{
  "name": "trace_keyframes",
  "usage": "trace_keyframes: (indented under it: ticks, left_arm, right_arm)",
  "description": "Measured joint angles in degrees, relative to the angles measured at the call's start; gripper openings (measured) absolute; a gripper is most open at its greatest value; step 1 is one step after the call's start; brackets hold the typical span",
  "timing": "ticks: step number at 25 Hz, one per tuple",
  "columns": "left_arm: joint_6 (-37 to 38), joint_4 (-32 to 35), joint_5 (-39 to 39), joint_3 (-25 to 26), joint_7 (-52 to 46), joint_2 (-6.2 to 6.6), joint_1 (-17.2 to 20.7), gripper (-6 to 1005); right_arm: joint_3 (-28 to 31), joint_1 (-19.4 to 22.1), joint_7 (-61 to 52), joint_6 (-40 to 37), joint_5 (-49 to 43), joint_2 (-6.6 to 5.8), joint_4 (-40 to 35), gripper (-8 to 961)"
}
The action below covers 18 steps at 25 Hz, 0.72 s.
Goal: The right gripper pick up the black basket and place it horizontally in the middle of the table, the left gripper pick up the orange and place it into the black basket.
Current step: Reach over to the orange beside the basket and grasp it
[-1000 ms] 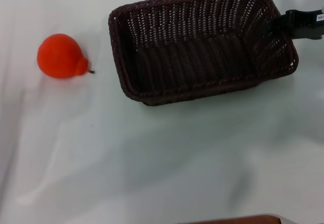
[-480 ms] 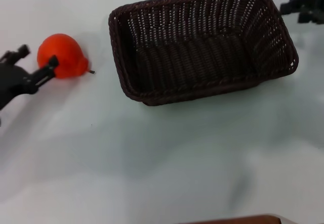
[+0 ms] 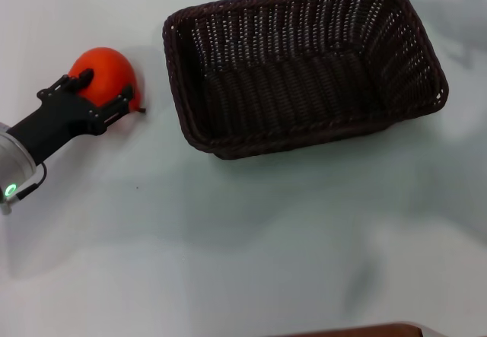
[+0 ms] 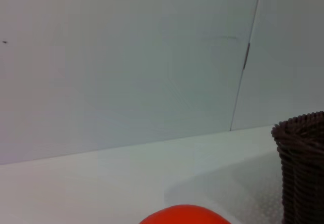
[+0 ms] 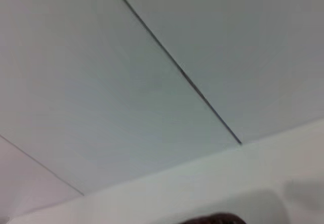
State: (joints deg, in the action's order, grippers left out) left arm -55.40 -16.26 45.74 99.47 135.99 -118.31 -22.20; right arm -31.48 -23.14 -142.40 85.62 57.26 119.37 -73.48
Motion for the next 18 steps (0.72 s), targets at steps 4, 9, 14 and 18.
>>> trace_keyframes:
  ticks: [4,9,14,18]
  left_arm:
    - [0.07,-0.02,-0.29,0.59,-0.03,-0.05,0.25,814]
    - [0.12,-0.07,-0.36,0.83,-0.28,-0.27,0.43,677]
    - [0.14,-0.12,-0.36,1.04,-1.31,-0.29,0.43,477]
    - [-0.39,-0.69,-0.35,2.32,-1.38,-0.37,1.10,297]
  right_arm:
    - [2.09,0.81,3.33,-0.25,3.84,0.09,1.69,688]
    - [3.63,0.88,6.13,-0.33,5.29,0.09,4.23,686]
    - [4.59,0.92,7.77,-0.37,5.65,0.07,5.73,686]
    - [5.17,0.99,8.75,-0.38,5.70,0.08,6.79,687]
